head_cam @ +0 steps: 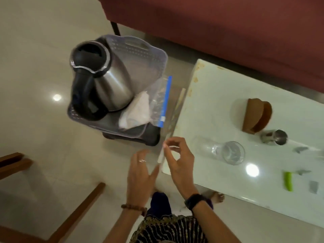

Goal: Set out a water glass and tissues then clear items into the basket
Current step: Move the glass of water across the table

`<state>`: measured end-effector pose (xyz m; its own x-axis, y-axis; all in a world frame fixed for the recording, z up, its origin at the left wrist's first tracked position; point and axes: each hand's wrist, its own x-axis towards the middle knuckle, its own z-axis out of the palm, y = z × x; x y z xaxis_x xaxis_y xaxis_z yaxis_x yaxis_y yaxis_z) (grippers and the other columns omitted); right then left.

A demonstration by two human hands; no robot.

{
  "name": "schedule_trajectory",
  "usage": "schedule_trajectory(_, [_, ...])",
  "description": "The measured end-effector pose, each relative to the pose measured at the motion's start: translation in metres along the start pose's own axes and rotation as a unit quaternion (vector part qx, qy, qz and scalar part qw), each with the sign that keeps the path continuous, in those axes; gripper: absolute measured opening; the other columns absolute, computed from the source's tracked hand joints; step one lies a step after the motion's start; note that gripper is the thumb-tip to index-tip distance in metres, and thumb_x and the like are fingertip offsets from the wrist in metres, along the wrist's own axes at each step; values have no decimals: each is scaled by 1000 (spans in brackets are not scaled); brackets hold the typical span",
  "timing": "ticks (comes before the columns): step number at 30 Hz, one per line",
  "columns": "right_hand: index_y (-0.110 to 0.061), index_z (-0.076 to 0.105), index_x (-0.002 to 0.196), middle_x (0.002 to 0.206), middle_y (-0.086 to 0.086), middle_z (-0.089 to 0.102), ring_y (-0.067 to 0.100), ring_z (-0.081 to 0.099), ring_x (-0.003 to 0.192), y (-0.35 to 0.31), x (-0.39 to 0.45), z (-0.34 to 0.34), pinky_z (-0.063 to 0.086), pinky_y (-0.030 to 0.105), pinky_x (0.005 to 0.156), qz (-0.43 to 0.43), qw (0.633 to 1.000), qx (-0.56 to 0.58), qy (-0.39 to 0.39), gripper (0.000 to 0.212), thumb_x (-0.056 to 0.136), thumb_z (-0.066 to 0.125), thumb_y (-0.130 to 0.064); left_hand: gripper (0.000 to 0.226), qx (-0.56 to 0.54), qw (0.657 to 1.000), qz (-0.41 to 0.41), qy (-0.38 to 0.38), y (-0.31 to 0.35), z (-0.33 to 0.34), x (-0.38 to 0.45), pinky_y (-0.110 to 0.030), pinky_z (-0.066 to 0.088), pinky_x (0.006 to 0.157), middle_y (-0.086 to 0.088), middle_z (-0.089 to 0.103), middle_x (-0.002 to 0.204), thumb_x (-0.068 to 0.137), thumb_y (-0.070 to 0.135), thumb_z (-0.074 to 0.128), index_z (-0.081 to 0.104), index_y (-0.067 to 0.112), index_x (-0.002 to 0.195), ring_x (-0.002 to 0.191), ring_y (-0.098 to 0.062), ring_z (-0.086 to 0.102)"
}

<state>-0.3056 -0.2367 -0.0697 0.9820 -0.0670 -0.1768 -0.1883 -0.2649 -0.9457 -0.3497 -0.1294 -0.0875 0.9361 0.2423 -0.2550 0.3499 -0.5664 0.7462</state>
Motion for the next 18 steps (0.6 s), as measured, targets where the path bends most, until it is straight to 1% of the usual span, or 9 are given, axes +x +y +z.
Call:
schedule_trajectory(3, [-43, 53, 92, 94, -24, 63, 2, 61, 84, 32, -21, -76, 45, 7, 74, 14, 997, -51, 52, 32, 87, 63, -13, 49, -12, 995, 38, -87, 32, 60, -20, -19, 44, 86, 0, 50, 126, 80, 29, 67, 47, 19, 124, 110, -9, 49])
schedule_trajectory(6, [-47, 50, 96, 95, -25, 61, 3, 60, 83, 60, -31, -142, 44, 6, 72, 38, 990, -84, 104, 30, 84, 64, -23, 52, -13, 984, 63, -164, 56, 108, -24, -2, 30, 91, 5, 47, 133, 82, 29, 65, 43, 20, 129, 116, 0, 41])
schedule_trajectory(7, [-49, 48, 98, 96, -27, 59, 1, 58, 84, 69, -31, -163, 44, 6, 72, 48, 987, -95, 119, 32, 83, 65, -26, 53, -14, 980, 67, -186, 64, 123, -22, 0, 28, 91, 5, 45, 134, 83, 27, 64, 42, 21, 130, 118, -1, 41])
schedule_trajectory(8, [-50, 45, 101, 98, -29, 56, -1, 56, 86, 79, -30, -182, 44, 7, 73, 60, 984, -107, 127, 36, 82, 66, -27, 53, -24, 976, 62, -206, 70, 136, -19, -3, 30, 92, 5, 45, 135, 84, 25, 64, 40, 21, 132, 120, -4, 44])
schedule_trajectory(9, [-49, 43, 105, 102, -29, 53, -2, 55, 89, 90, -29, -199, 45, 10, 74, 77, 982, -116, 128, 42, 82, 69, -26, 54, -40, 973, 48, -222, 77, 148, -14, -8, 34, 93, 5, 45, 135, 85, 22, 63, 39, 22, 133, 118, -7, 47])
schedule_trajectory(11, [-35, 41, 118, 113, -23, 47, -1, 51, 98, 111, -22, -224, 46, 19, 82, 122, 980, -123, 99, 52, 78, 73, -23, 59, -64, 968, 9, -243, 85, 168, -2, -20, 42, 93, 3, 42, 140, 85, 15, 62, 35, 23, 137, 111, -10, 50])
schedule_trajectory(13, [-28, 34, 130, 127, -16, 40, 5, 46, 111, 132, -11, -242, 43, 27, 91, 157, 980, -115, 40, 70, 74, 77, -22, 70, -52, 963, -10, -266, 91, 186, 12, -27, 45, 94, 2, 35, 146, 83, 9, 64, 28, 23, 142, 108, -11, 48])
schedule_trajectory(16, [-32, 20, 141, 141, -15, 29, 6, 32, 127, 151, 12, -249, 33, 26, 100, 179, 976, -101, -77, 93, 70, 80, -26, 85, -16, 952, 13, -305, 92, 209, 31, -32, 41, 102, 2, 32, 148, 76, 7, 71, 23, 24, 144, 120, -15, 45])
schedule_trajectory(18, [-36, 15, 142, 148, -12, 25, 7, 29, 132, 161, 25, -249, 30, 28, 106, 175, 969, -89, -150, 98, 70, 81, -28, 93, 7, 942, 48, -333, 91, 222, 39, -27, 34, 106, 6, 38, 141, 69, 9, 78, 24, 25, 143, 126, -12, 40])
